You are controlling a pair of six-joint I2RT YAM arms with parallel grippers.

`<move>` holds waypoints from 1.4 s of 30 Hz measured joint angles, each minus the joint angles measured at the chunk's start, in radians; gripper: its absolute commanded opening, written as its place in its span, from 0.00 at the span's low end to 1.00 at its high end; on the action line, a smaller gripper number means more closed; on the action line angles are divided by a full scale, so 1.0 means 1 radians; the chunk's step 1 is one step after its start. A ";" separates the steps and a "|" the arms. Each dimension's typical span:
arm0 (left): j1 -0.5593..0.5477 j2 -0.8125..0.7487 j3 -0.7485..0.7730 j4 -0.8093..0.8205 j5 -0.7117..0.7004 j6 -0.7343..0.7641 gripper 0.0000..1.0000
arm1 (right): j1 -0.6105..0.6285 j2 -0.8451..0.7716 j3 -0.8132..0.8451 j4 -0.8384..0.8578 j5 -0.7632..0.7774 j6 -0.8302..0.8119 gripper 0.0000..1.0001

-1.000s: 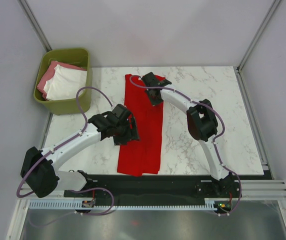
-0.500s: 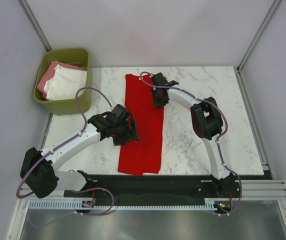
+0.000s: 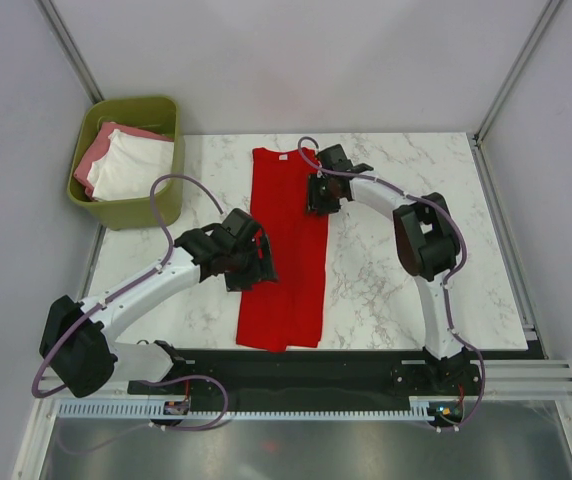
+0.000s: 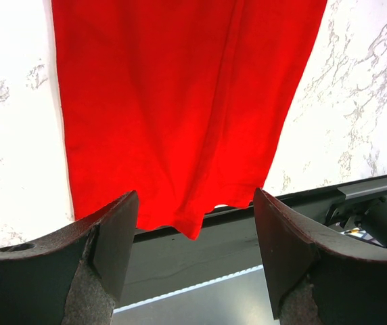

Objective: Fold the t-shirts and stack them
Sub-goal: Fold the tshirt

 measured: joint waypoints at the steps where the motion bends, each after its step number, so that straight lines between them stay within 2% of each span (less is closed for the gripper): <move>1: 0.002 0.000 0.000 0.000 0.000 0.000 0.77 | -0.004 -0.003 0.000 -0.001 -0.013 0.005 0.49; 7: 0.026 0.000 -0.002 -0.002 0.006 0.000 0.77 | -0.014 -0.058 -0.014 0.000 -0.045 0.018 0.43; 14: 0.039 -0.023 -0.020 -0.003 0.007 0.000 0.77 | -0.028 -0.159 -0.097 0.006 -0.056 0.032 0.13; 18: 0.043 -0.050 -0.031 -0.003 0.009 0.000 0.77 | -0.041 -0.160 -0.124 0.006 -0.056 0.044 0.06; 32: 0.053 -0.065 -0.035 -0.003 0.010 0.000 0.77 | -0.092 -0.159 -0.131 0.026 -0.040 0.053 0.01; 42: 0.062 -0.064 -0.035 -0.003 0.010 0.000 0.77 | -0.056 -0.151 -0.261 0.079 -0.063 0.061 0.00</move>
